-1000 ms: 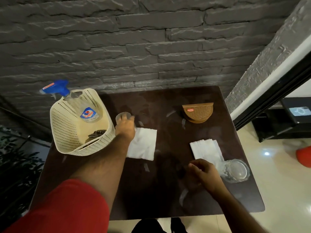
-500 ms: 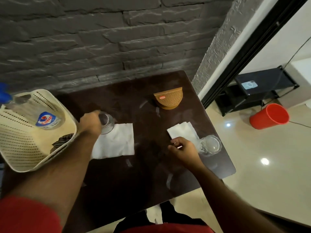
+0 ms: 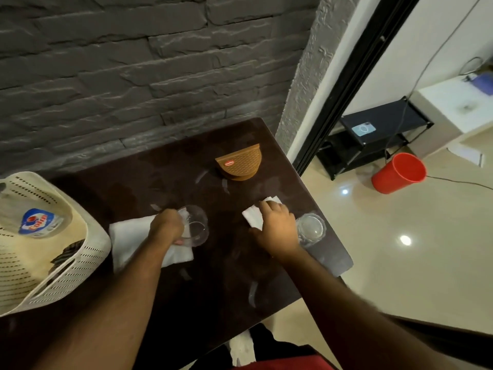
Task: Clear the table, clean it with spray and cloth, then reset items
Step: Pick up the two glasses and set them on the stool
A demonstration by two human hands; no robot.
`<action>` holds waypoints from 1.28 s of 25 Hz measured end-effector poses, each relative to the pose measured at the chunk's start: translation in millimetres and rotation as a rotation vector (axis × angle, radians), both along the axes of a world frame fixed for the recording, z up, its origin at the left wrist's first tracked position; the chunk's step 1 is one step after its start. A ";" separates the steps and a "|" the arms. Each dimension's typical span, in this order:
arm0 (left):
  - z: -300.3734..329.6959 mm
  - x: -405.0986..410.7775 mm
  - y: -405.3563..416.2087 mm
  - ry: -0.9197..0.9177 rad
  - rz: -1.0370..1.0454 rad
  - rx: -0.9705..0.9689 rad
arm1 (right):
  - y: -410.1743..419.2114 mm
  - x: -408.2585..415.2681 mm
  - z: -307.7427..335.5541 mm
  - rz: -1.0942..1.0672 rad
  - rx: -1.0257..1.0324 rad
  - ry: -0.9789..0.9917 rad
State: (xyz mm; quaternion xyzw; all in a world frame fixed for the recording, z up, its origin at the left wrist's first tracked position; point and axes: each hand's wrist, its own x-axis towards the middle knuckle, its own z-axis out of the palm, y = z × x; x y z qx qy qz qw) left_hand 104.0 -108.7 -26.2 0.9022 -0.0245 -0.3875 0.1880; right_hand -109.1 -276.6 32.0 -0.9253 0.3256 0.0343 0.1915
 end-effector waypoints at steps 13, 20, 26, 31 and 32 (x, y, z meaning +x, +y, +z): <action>5.7 -32.5 38.9 -0.140 0.119 -0.388 | -84.3 -38.2 -10.1 -0.161 0.050 0.444; -12.3 -70.8 45.5 -0.206 0.177 -0.567 | -87.2 -18.4 27.1 -0.744 0.950 -0.247; -6.1 -81.1 29.2 -0.350 0.264 -0.540 | -65.1 -16.9 3.2 -0.560 1.493 -0.334; 0.4 -80.0 24.7 -0.392 0.284 -0.499 | -53.3 -7.0 -6.8 -0.452 1.403 -0.309; 3.1 -80.7 24.6 -0.396 0.308 -0.508 | -54.5 -4.3 -10.6 -0.437 1.368 -0.317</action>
